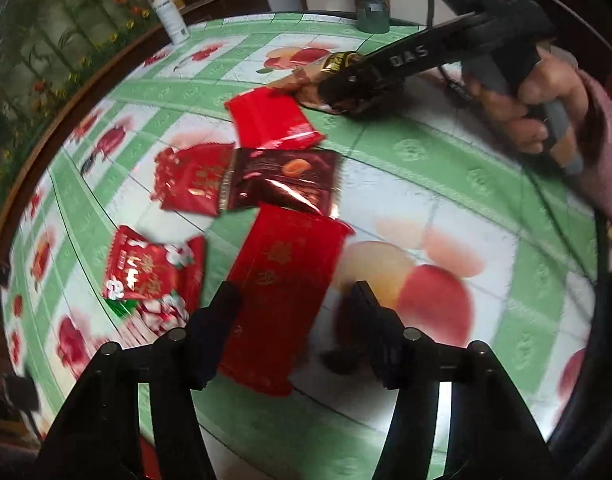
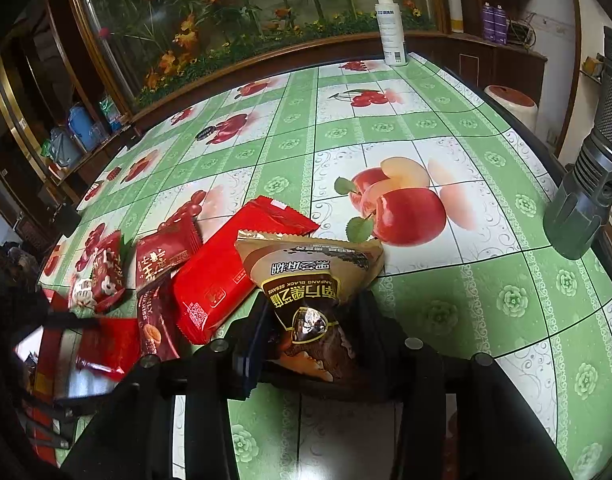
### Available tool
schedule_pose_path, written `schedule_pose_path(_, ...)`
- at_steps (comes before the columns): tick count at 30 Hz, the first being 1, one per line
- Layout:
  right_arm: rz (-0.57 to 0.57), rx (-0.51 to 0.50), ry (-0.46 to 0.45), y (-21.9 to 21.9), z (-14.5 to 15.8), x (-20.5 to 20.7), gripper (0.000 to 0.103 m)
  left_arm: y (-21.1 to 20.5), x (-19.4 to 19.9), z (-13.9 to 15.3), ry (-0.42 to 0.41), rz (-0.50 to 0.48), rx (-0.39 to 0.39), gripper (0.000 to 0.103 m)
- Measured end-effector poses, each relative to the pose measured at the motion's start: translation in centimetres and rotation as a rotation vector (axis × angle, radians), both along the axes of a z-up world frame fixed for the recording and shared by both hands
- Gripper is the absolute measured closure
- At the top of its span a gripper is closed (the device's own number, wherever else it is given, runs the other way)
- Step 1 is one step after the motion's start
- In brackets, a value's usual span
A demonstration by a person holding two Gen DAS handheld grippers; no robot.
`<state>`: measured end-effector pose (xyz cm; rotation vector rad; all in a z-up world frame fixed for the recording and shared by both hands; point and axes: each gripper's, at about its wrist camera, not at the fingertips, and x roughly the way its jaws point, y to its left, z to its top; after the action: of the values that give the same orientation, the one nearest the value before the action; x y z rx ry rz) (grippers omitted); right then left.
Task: Organize snacks
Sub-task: 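Grasp the long red packet with the left gripper while the right lifts the jerky bag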
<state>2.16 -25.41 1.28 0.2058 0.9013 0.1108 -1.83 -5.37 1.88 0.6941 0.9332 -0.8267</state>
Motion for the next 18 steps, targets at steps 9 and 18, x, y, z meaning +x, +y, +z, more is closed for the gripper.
schedule_pose_path(9,-0.002,0.003,0.002,0.0,-0.1,0.0,0.057,-0.1,-2.4,1.0,-0.031,0.128,0.029,0.046)
schedule_pose_path(18,-0.001,-0.001,-0.003,0.0,-0.1,0.0,0.056,-0.1,-1.3,-0.2,0.032,0.16,0.011,0.045)
